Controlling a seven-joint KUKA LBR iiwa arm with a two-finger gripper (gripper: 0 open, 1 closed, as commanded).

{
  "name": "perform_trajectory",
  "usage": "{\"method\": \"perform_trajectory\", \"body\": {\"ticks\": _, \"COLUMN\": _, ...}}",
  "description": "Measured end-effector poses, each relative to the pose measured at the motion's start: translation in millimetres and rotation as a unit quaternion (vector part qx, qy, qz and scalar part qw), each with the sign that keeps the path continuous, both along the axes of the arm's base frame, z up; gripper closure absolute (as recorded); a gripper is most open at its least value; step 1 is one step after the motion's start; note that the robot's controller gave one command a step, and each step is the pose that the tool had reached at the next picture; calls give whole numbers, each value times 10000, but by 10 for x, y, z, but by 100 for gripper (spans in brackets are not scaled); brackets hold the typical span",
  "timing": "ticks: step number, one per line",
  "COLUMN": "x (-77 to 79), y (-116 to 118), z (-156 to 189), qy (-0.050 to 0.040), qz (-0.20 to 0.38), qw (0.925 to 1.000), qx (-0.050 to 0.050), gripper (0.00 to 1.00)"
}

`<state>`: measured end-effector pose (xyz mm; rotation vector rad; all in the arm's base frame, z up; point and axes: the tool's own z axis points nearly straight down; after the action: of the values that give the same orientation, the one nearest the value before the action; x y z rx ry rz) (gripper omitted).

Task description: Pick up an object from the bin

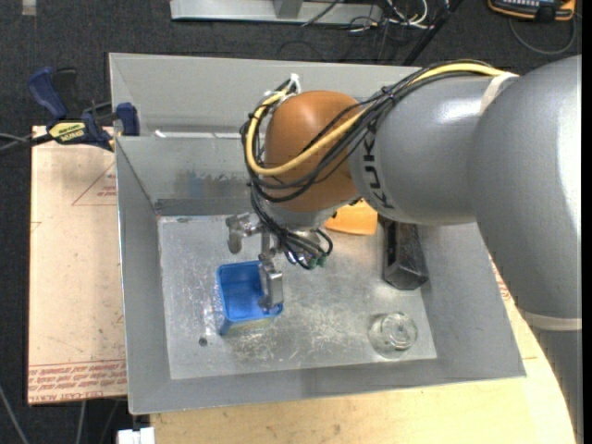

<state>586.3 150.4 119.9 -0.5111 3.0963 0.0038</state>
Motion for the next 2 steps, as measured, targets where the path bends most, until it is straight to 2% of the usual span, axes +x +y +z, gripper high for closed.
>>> {"method": "perform_trajectory", "body": {"ticks": 1, "x": 47, "y": -27, "z": -449, "qy": 9, "qz": 112, "qw": 9999, "qx": 4, "gripper": 0}}
{"method": "perform_trajectory", "body": {"ticks": 2, "x": 133, "y": -20, "z": -609, "qy": -60, "qz": 335, "qw": 9994, "qx": 18, "gripper": 100}}
